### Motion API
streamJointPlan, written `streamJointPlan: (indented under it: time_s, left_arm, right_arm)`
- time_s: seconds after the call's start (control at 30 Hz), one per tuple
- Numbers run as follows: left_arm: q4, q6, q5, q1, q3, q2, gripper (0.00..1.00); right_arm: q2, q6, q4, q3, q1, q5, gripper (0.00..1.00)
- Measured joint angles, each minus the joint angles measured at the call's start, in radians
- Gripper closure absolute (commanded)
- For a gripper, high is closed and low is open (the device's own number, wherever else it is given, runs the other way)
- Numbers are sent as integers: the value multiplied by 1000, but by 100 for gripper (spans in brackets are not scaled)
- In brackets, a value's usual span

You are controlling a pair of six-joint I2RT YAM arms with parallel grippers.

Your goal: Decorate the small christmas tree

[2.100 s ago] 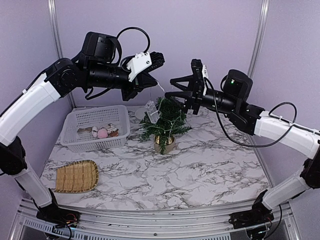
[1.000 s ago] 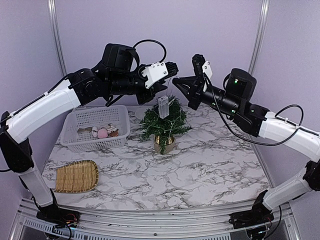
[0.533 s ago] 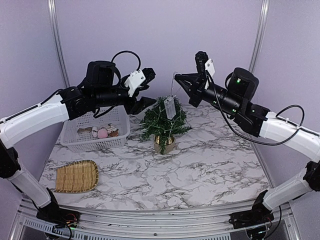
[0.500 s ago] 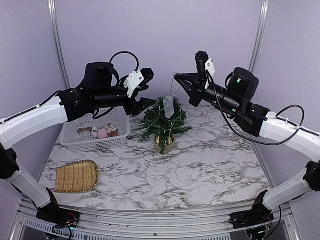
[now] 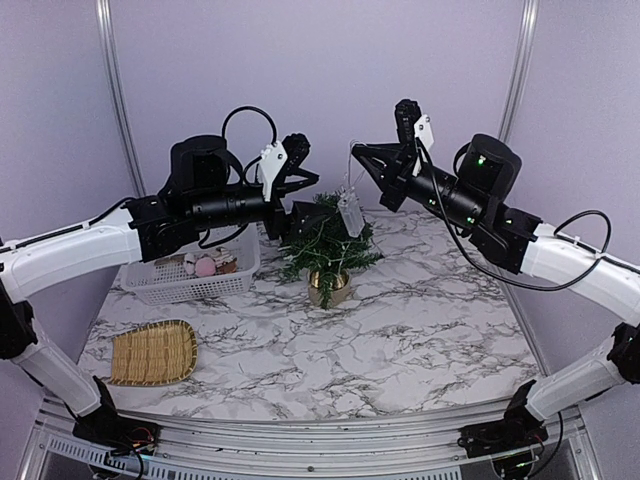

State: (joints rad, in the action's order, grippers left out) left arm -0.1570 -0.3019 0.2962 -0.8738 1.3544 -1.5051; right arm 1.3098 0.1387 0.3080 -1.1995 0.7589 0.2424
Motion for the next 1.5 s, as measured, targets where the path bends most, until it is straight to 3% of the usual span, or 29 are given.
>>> streamJointPlan:
  time_s: [0.13,0.27,0.63,0.73,0.87,1.23,1.5]
  left_arm:
    - [-21,31,8,-18,0,-34,23]
    - [-54,68,-9,-41,0,-66,31]
    - [-101,134,-116,-65,0,-117,72]
    - [-109,136,-150,-65,0,-117,74]
    - [-109,132,-188,-65,0,-116,63]
    - [-113,146,-189,-65,12,-117,63]
    - [-140,163,-134,-65,25,-117,86]
  right_arm:
    - [0,0,6,0,0,-1,100]
    - [0,0,10,0,0,-1,100]
    - [-5,0,13,0,0,-7,100]
    - [-18,0,14,7,0,-14,100]
    - [-39,0,21,28,0,-21,100]
    - [-40,0,30,33,-1,-22,100]
    - [-40,0,31,33,-1,-23,100]
